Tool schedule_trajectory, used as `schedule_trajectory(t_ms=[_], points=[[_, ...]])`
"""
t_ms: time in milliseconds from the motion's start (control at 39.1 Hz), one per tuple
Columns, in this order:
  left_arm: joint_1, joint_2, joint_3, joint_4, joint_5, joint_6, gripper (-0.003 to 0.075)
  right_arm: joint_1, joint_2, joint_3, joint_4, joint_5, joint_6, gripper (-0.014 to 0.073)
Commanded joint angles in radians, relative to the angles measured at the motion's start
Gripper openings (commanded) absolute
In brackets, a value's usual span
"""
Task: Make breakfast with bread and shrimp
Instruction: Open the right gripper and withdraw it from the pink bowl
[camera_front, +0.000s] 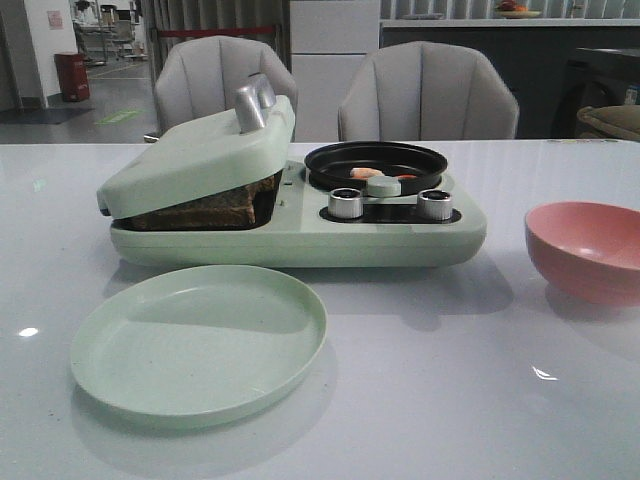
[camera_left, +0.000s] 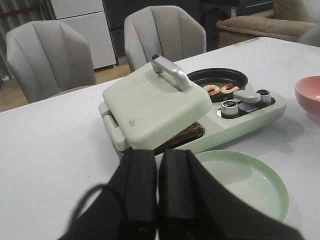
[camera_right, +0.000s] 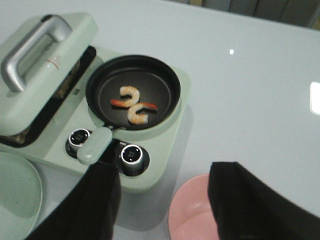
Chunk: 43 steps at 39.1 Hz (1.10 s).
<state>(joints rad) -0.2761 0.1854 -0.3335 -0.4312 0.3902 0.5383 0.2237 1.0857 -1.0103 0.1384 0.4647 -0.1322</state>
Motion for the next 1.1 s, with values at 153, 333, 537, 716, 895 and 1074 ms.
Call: schedule_trajectory(t_ms=[153,333,537,716,895,1074], points=[[-0.004,0.01,-0.028,-0.022,-0.066,-0.012,0.0114,0.011,-0.297,0.195,0.005,-0.286,-0.011,0.05],[-0.004,0.01,-0.028,-0.022,-0.066,-0.012,0.0114,0.038,-0.513,0.359,0.006,-0.359,-0.011,0.05],[-0.004,0.01,-0.028,-0.022,-0.066,-0.012,0.0114,0.109,-0.704,0.562,0.006,-0.41,-0.011,0.05],[-0.004,0.01,-0.028,-0.022,-0.066,-0.012,0.0114,0.138,-0.811,0.717,0.006,-0.404,-0.011,0.05],[-0.004,0.01,-0.028,-0.022,-0.066,-0.012,0.0114,0.138,-0.832,0.796,0.006,-0.456,-0.011,0.05],[-0.004,0.01,-0.028,-0.022,-0.066,-0.012,0.0114,0.138,-0.832,0.796,0.006,-0.483,-0.011,0.044]])
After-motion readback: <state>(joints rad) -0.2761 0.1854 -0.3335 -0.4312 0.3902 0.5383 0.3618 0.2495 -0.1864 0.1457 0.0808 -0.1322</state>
